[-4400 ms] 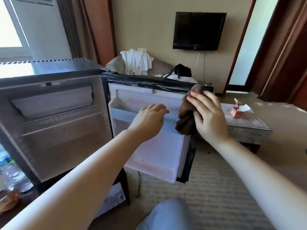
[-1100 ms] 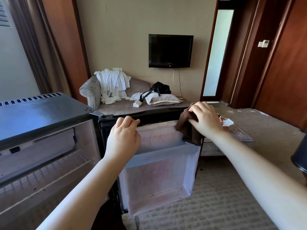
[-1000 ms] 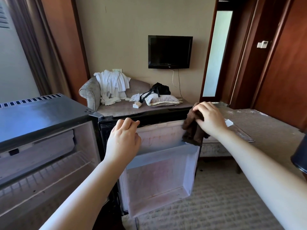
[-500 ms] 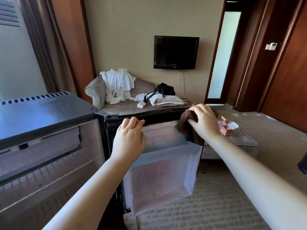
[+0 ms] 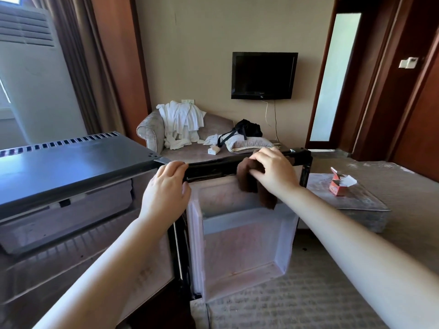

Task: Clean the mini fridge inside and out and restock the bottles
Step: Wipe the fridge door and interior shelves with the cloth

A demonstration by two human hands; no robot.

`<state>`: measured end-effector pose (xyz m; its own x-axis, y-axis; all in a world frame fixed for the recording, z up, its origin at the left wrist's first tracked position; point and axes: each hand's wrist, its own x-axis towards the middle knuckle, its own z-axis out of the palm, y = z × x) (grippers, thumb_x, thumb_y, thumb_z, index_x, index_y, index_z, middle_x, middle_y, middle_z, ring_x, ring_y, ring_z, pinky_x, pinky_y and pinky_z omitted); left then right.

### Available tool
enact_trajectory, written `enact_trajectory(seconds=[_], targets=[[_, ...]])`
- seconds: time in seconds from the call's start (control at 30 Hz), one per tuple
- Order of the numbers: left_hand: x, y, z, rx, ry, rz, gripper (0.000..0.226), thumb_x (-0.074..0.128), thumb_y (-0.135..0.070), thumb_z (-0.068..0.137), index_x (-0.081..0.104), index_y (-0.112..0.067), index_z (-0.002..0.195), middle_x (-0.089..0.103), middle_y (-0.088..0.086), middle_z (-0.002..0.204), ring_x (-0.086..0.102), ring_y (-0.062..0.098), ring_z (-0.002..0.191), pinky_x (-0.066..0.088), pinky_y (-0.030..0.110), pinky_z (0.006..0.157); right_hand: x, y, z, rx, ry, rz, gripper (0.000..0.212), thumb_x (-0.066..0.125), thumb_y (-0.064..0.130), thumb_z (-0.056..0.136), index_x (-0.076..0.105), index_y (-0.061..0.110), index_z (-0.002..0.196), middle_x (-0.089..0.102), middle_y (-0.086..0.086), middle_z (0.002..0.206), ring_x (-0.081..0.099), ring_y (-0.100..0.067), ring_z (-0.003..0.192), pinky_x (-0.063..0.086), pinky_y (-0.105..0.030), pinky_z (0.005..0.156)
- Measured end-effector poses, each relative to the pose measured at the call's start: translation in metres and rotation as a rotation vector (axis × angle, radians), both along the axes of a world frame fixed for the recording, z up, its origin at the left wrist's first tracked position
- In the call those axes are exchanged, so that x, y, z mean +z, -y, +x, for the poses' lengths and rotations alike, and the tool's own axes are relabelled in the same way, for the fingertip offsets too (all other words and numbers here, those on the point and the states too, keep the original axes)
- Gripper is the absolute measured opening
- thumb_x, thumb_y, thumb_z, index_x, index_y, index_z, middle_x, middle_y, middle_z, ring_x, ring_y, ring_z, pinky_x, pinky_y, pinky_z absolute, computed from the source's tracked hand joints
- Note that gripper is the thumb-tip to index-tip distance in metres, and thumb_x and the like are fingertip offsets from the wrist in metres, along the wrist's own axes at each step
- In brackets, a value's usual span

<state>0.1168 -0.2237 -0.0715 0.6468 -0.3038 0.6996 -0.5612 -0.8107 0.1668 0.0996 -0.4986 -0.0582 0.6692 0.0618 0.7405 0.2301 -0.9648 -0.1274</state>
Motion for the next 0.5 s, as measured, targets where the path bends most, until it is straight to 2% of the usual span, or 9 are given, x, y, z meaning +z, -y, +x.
enact_trajectory(seconds=[0.13,0.23,0.37,0.5], targets=[[-0.009,-0.017,0.003,-0.017,-0.023,0.036,0.053,0.061,-0.011,0.081,0.052,-0.015,0.133,0.052,0.002,0.136,0.044,0.024,0.129,0.040,0.040,0.107,-0.001,-0.061,0.015,0.057,0.014,-0.109,0.039,0.085,0.027,0.061,0.059,0.011,0.085,0.059,-0.005,0.092,0.052,-0.027,0.089,0.042,-0.035,0.076],[-0.006,-0.021,0.000,-0.044,-0.093,-0.020,0.059,0.058,-0.013,0.082,0.046,-0.020,0.139,0.046,-0.004,0.142,0.037,0.016,0.135,0.035,0.031,0.107,-0.002,-0.099,0.025,0.119,0.051,-0.093,0.040,0.082,0.034,0.063,0.055,0.012,0.082,0.056,-0.004,0.087,0.049,-0.025,0.086,0.040,-0.036,0.074],[-0.006,-0.023,0.002,-0.038,-0.097,-0.013,0.064,0.053,-0.012,0.081,0.040,-0.022,0.144,0.042,-0.008,0.144,0.032,0.013,0.136,0.034,0.029,0.110,-0.004,-0.091,0.018,0.167,0.026,-0.076,0.029,0.078,0.013,0.068,0.061,0.012,0.091,0.060,-0.002,0.095,0.052,-0.023,0.097,0.044,-0.035,0.082],[-0.011,-0.024,0.006,-0.083,-0.079,-0.062,0.065,0.053,-0.006,0.078,0.044,-0.020,0.141,0.045,-0.007,0.141,0.029,0.014,0.139,0.027,0.028,0.115,-0.010,-0.041,0.012,0.078,0.033,0.050,0.032,0.069,-0.003,0.068,0.066,0.013,0.095,0.064,-0.002,0.104,0.054,-0.025,0.103,0.042,-0.033,0.088]])
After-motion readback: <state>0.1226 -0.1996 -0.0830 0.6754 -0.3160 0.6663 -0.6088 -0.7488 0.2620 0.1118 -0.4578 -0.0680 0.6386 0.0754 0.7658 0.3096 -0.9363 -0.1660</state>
